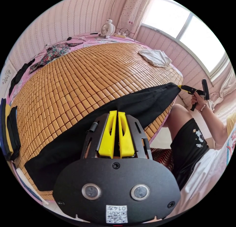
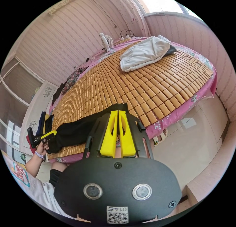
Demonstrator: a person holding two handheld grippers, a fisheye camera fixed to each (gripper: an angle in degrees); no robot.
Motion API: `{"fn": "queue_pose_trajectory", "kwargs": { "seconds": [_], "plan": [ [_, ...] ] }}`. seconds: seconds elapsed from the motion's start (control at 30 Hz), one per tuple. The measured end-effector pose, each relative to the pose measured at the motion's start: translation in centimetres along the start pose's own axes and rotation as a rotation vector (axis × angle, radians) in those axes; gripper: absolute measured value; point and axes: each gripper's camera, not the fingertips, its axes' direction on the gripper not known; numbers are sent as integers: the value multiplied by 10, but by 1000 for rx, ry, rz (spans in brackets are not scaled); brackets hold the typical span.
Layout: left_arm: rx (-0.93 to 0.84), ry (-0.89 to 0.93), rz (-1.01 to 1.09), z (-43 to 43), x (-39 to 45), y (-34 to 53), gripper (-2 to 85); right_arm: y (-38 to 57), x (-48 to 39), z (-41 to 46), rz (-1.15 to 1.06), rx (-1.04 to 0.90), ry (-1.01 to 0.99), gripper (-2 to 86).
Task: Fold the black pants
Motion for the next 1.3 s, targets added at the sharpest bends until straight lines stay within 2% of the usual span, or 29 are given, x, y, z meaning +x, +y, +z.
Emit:
{"fn": "queue_pose_trajectory", "kwargs": {
  "seconds": [0.1, 0.2, 0.37, 0.53, 0.67, 0.77, 0.9, 1.03, 1.1, 1.2, 1.3],
  "plan": [
    [29, -9, -16, -14, -7, 4, -7, 5, 3, 18, -28, -38, 56, 30],
    [4, 12, -60, -7, -20, 7, -6, 9, 5, 65, -73, -232, 109, 47],
    [-13, 14, -82, -2, -31, 8, -6, 16, -19, 97, -281, -258, 249, 34],
    [53, 31, -71, -21, -37, 3, -2, 16, -2, 96, -239, -176, 257, 11],
    [64, 9, -110, -28, -48, 7, 1, 18, 29, 121, -166, -189, 258, 10],
    [94, 3, -200, -55, -81, 32, 12, 18, 36, 139, -190, -200, 269, 9],
    [71, -110, -387, -100, -147, 86, 36, 14, 36, 163, -245, -183, 342, 12],
    [123, -175, -577, -154, -208, 143, 58, 3, 52, 194, -250, -188, 429, 19],
    [124, -223, -602, -173, -227, 161, 66, -2, 61, 204, -230, -209, 446, 22],
    [91, -328, -665, -198, -255, 187, 78, -3, 60, 206, -217, -141, 496, 27],
    [117, -372, -720, -219, -280, 208, 91, 2, 36, 214, -288, -89, 482, 33]
  ]
}}
